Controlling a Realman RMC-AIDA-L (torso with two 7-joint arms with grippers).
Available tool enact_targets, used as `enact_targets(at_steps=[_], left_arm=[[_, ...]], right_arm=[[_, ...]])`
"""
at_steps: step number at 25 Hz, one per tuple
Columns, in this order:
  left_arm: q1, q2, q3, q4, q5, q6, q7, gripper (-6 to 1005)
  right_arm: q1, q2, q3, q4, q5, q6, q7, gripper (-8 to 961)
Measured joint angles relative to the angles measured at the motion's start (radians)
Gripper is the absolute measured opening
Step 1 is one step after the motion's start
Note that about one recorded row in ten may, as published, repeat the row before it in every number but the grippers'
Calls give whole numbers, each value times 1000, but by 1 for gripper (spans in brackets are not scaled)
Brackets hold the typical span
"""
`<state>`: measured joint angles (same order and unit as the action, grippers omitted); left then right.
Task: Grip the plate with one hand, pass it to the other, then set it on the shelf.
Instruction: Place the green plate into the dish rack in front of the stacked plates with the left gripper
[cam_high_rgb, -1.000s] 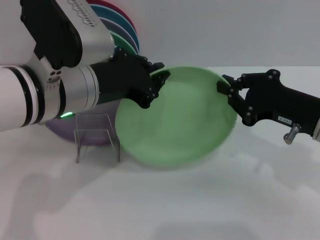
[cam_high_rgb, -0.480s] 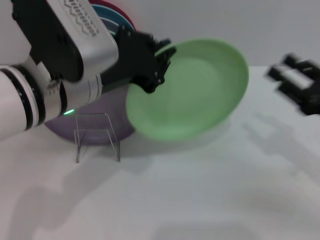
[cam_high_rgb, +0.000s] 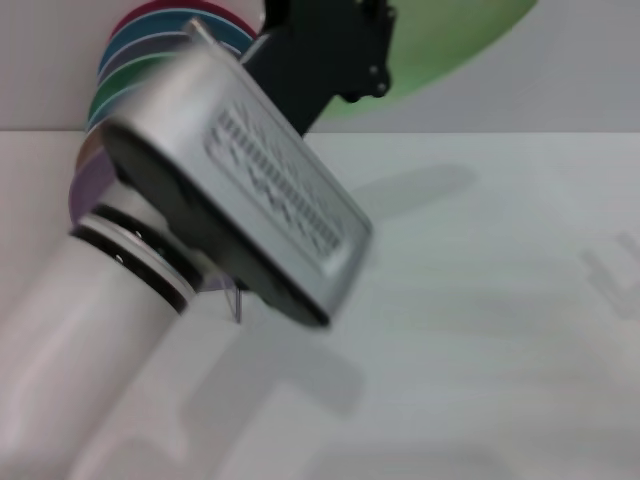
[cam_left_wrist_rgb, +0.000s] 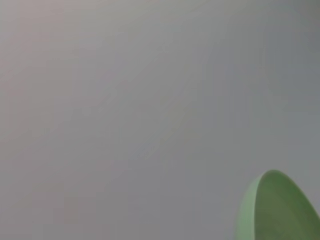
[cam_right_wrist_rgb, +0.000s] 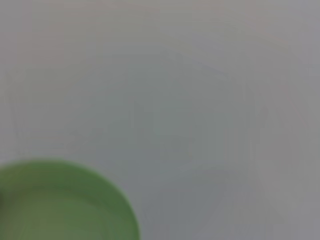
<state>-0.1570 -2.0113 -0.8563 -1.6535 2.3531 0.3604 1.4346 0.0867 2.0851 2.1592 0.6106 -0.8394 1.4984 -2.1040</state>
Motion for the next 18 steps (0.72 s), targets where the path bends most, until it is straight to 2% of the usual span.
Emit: enact_targets(at_steps=[1,2,3,4,6,7,8,11,12,13,16,17,18], left_arm=[[-13,9,29,28,46,71,-35,85],[-40,30,84,121,208,278,-188,85],[-40,30,84,121,208,278,-188,84],[-44,36,89,165,289,366,-288,84],[-46,47,70,257,457,534,-540,83],[-41,58,30,344,552,665,-795,83],[-41,58,30,344,552,665,-795,83],[-43,82,-15,479,566,810,-1019,82],[-46,98,-30,572,564,890,-1097,82],[-46,98,-30,572,564,890,-1097,82],[-85,133,-36,768,558,1046,-1166,82],[-144,141,-37,967,553,1189,-1198,82],[-144,141,-37,967,553,1189,-1198,82]], right_arm=[[2,0,1,-6,-1,-3,-4,679],[4,-1,1,-12,-1,-7,-7,679],[4,-1,1,-12,-1,-7,-7,679],[5,-1,2,-14,-1,-8,-8,679],[5,-2,3,-16,-1,-8,-8,678],[5,-2,3,-16,-1,-8,-8,678],[6,-3,3,-17,-1,-8,-8,678],[6,-3,3,-21,-2,-7,-11,678],[4,-3,1,-27,-3,-6,-22,678],[4,-3,1,-27,-3,-6,-22,678],[2,-3,-3,-37,-3,-4,-38,678],[1,-3,-4,-40,-3,-2,-40,678],[1,-3,-4,-40,-3,-2,-40,678]])
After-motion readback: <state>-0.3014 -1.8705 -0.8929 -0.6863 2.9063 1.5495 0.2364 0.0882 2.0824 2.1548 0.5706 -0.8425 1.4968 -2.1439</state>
